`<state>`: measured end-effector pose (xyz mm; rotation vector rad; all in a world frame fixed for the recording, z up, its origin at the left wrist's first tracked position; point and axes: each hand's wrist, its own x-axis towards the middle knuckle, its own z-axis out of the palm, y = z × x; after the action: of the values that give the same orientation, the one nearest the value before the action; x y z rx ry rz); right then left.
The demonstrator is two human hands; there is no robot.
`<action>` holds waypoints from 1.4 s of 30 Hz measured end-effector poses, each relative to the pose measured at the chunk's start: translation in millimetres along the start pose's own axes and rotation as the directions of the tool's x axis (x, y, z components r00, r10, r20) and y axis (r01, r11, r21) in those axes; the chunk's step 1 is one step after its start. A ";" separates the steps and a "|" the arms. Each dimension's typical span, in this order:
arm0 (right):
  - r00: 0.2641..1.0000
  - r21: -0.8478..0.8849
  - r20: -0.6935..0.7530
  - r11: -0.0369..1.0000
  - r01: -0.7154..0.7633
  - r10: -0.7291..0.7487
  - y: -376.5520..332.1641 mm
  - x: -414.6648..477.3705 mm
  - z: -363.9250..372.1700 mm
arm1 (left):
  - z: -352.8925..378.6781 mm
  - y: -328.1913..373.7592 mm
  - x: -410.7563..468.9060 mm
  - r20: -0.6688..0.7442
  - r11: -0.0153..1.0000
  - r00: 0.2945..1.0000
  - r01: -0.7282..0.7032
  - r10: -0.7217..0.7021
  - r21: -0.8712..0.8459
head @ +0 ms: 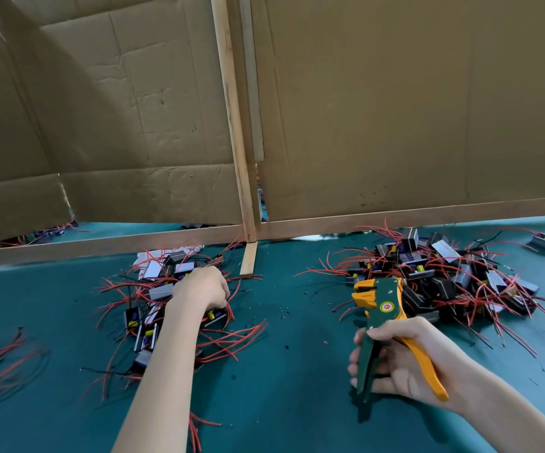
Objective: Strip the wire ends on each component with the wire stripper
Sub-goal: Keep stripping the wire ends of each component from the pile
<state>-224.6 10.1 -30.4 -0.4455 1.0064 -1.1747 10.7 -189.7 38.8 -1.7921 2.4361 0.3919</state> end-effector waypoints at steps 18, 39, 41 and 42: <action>1.000 -0.028 -0.006 1.000 0.012 -0.013 0.1 -0.7 1.9 | -12.9 19.8 -14.8 0.124 0.895 0.973 -0.125 0.195 -0.427; 1.000 -0.050 -0.001 0.998 0.026 -0.026 1.2 -4.0 8.2 | -47.9 27.2 -39.3 -0.210 -0.152 0.977 -0.204 0.023 -0.967; 1.000 -0.053 -0.002 0.998 0.028 -0.028 1.6 -4.2 8.1 | -49.0 23.2 -37.5 -0.265 -0.209 0.963 -0.268 -0.040 -0.941; 1.000 -0.057 0.000 0.998 0.029 -0.029 1.7 -4.4 8.4 | -49.8 21.9 -36.9 -0.291 -0.203 0.955 -0.298 -0.064 -0.933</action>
<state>-216.9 13.1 -25.5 -0.5064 1.0395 -1.1748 5.0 -162.4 98.3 -1.7039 2.2919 3.1571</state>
